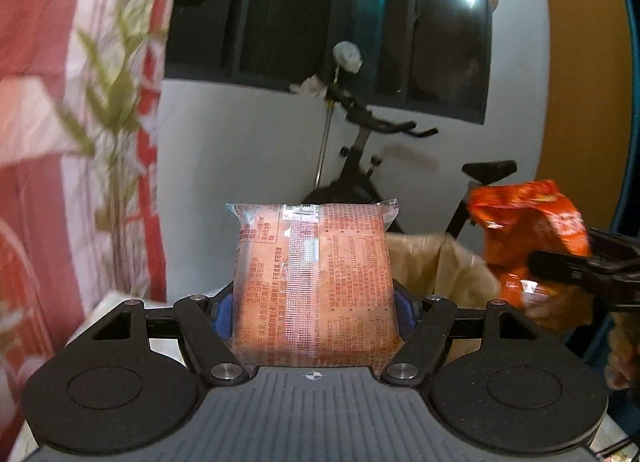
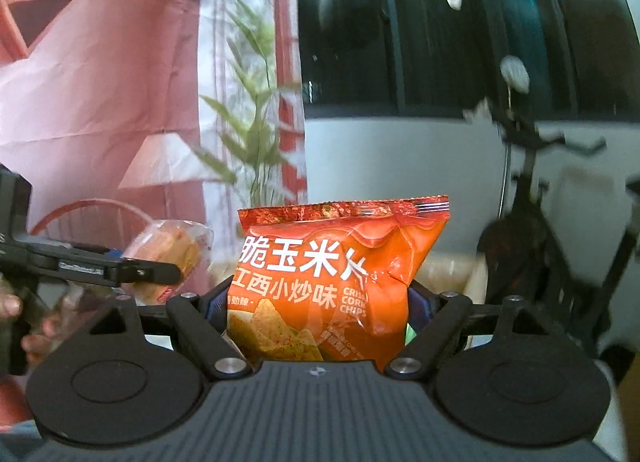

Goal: Organize snacks
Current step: 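Carry both snacks over the paper bag and release them inside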

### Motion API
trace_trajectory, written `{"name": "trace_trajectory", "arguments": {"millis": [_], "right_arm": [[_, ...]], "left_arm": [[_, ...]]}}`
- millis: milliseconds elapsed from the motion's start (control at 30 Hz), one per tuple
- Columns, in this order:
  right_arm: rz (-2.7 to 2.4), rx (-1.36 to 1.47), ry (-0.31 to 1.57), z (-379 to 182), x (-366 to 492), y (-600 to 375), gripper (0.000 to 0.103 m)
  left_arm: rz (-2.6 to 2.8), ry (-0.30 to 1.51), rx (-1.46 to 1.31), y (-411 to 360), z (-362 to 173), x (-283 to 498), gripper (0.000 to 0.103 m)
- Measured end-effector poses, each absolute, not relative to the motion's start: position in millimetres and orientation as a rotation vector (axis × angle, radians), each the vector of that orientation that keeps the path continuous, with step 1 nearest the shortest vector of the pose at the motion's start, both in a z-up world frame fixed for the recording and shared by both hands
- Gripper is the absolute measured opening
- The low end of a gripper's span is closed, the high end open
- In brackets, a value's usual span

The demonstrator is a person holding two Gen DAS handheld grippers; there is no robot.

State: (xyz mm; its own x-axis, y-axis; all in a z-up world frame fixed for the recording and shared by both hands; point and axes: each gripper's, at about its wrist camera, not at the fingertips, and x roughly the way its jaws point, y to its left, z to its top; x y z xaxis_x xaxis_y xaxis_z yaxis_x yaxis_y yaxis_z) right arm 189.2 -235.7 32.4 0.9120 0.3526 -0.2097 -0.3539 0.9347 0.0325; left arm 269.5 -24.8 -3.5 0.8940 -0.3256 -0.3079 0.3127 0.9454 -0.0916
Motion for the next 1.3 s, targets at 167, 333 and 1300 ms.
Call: {"name": "trace_trajectory", "arguments": {"millis": [167,333,1300], "right_arm": [[0.302,-0.047,0.201,43.3,247.3,-228.4,0.083],[0.235,-0.063,0.325,21.4,313.3,-221.3,0.083],[0.276,0.114,0.347,0.5,224.7,-220.0,0.093]], "left_arm": [[-0.341,0.343,-0.049,-43.3,1.0,314.1,0.075],[-0.327,0.395,-0.052,-59.0,-8.4,356.6,0.075],[-0.356,0.444,-0.079,-35.1,-27.0,289.7,0.081]]}}
